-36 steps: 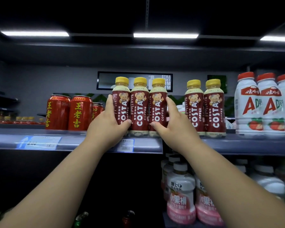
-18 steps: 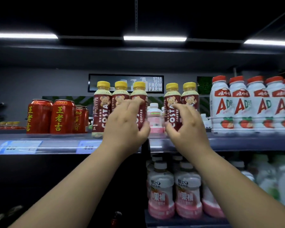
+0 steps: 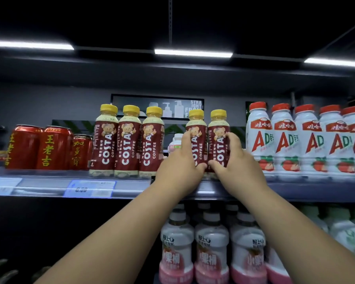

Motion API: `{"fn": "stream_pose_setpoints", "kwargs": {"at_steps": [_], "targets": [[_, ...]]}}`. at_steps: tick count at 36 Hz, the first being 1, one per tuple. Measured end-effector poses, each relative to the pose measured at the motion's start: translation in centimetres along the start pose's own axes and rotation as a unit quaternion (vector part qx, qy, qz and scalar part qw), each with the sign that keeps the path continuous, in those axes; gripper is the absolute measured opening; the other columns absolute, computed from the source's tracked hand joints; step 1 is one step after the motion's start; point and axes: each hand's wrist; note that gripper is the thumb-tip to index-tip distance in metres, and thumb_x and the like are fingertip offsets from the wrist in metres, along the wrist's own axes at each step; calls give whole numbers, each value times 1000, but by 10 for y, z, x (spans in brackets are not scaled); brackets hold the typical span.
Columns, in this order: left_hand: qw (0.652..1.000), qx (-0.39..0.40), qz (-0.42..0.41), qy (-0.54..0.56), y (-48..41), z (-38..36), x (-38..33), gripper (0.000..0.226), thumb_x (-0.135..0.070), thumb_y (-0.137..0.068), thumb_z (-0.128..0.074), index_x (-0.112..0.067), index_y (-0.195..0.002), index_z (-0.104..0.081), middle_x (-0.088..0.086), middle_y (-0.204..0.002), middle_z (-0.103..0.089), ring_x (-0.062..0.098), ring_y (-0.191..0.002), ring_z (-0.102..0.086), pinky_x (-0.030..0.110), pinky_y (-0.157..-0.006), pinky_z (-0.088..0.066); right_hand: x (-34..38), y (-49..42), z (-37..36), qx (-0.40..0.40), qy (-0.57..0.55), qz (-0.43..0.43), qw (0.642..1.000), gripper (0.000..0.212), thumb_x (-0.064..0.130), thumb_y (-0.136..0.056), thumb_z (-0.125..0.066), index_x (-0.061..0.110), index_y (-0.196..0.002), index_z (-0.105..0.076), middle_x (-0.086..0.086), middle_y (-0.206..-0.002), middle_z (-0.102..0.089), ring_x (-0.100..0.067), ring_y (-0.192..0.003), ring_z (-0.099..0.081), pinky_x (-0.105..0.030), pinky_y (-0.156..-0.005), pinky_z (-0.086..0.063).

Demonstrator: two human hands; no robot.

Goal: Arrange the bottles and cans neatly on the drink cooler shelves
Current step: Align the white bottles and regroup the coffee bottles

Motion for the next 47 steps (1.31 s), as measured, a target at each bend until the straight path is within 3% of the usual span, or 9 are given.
{"fn": "stream_pose_setpoints", "kwargs": {"at_steps": [11, 14, 17, 20, 22, 26, 29, 39, 47], "targets": [[988, -69, -2, -135, 13, 22, 10, 88, -46, -88, -64, -23, -153, -8, 11, -113, -57, 32, -104, -58, 42, -83, -48, 22, 2, -11, 23, -37, 37, 998, 90, 44, -87, -71, 29, -156, -15, -7, -140, -51, -29, -123, -53, -41, -97, -46], [976, -85, -9, -199, 16, 28, 14, 69, -46, -89, -62, -20, -144, -29, 8, -114, -56, 29, -106, -56, 39, -82, -47, 30, 6, -16, 29, -47, 46, 997, 88, 40, -89, -67, 29, -157, -11, -6, -143, -48, -28, -123, -52, -40, -96, -45], [956, -133, -43, -256, 20, 34, 21, 48, -41, -83, -63, -17, -123, -52, 5, -102, -58, 27, -92, -55, 35, -68, -44, 35, 8, -22, 29, -53, 42, 997, 85, 37, -90, -64, 29, -156, -11, -5, -142, -48, -28, -120, -51, -38, -90, -43], [943, -196, -80, -255, 22, 39, 34, 47, -44, -73, -67, -16, -111, -63, 7, -93, -60, 30, -81, -55, 34, -65, -39, 36, 10, -26, 25, -58, 32, 998, 84, 37, -89, -64, 30, -155, -12, -5, -141, -47, -28, -120, -51, -40, -94, -45], [941, -213, -92, -245, 23, 43, 43, 53, -47, -73, -62, -18, -116, -64, 8, -102, -61, 32, -92, -56, 39, -74, -43, 37, 11, -27, 24, -57, 24, 998, 85, 39, -89, -64, 30, -155, -11, -4, -142, -46, -28, -120, -52, -42, -96, -46], [948, -190, -81, -244, 26, 44, 58, 59, -54, -75, -57, -25, -127, -59, 12, -136, -51, 36, -130, -42, 50, -103, -29, 38, 15, -28, 25, -31, 24, 999, 85, 42, -91, -61, 29, -155, -7, -4, -146, -43, -29, -124, -50, -42, -96, -44], [955, -161, -85, -234, 30, 41, 67, 61, -58, -80, -45, -28, -132, -57, 14, -149, -42, 36, -141, -30, 50, -110, -18, 37, 17, -26, 22, -29, 29, 999, 84, 45, -92, -62, 32, -155, -9, -2, -149, -43, -28, -124, -52, -43, -97, -47], [969, -96, -85, -211, 36, 42, 67, 59, -58, -85, -35, -31, -132, -59, 11, -157, -32, 32, -142, -28, 50, -111, -22, 42, 26, -22, 18, 4, 20, 1000, 82, 50, -93, -59, 28, -157, -13, -1, -153, -41, -26, -132, -46, -45, -104, -44], [972, -48, -89, -213, 60, 56, 78, 59, -55, -83, -41, -22, -129, -61, 15, -144, -49, 35, -128, -47, 49, -104, -38, 50, 59, -19, 56, 43, 45, 996, 77, 53, -93, -55, 30, -158, -20, -2, -165, -18, -23, -151, -14, -41, -123, -12]]}}
Point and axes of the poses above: each hand's wrist, its own y-axis away from the middle knuckle, its own z-axis out of the back of the hand, x = y × z
